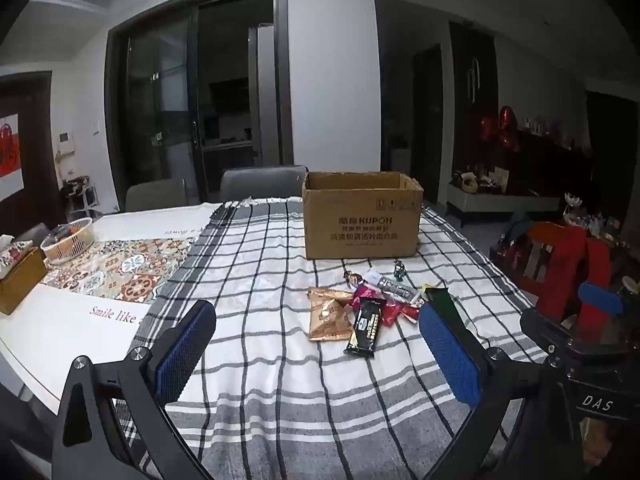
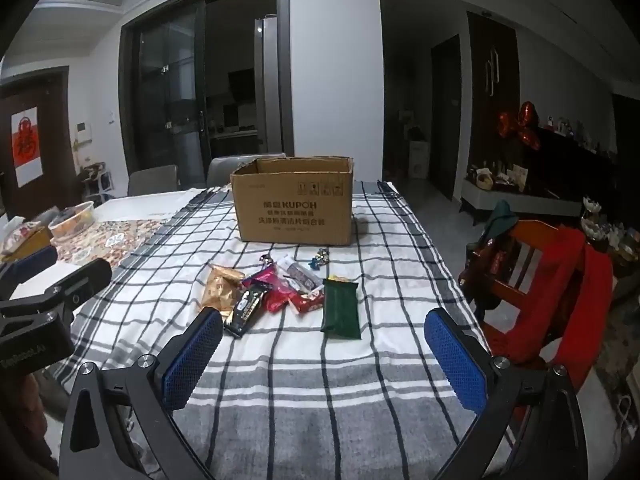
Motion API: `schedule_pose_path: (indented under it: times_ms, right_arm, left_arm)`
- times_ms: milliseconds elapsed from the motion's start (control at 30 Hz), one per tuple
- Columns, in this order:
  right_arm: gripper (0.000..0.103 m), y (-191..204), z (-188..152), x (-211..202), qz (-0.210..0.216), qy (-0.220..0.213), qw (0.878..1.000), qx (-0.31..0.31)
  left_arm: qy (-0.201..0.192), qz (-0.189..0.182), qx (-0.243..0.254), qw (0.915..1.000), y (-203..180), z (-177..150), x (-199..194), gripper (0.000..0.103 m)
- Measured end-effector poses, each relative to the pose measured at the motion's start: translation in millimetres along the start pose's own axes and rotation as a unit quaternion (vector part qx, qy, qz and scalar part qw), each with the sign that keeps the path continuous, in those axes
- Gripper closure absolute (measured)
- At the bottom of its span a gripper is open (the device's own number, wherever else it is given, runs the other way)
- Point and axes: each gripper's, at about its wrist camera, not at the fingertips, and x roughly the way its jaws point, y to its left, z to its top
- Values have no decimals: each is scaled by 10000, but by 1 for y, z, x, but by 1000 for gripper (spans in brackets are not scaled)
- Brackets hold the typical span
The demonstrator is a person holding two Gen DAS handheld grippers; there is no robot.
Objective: Organize snacks
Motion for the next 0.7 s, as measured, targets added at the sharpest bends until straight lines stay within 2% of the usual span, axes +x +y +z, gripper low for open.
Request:
schedule_pose_path:
  times_ms: [133,200,267,700]
  right_arm:
    - [1,-3,-1,4,-59,9,10000,2]
    - [1,1,0,-3,3,-30,10000,-2]
    - [1,2,1,-4,6,-37,10000,4]
    - [1,-1,1,-6,69,-163,9998,37]
  left_arm:
    - [47,154,-13,9999,-4,5,13,0]
    - [-336,24,-56,9994,-4,6,-12,0]
    - [-375,-21,-128,9992,1,3,-13,0]
    - [-393,-13,-125,9991,0,-1,-14,0]
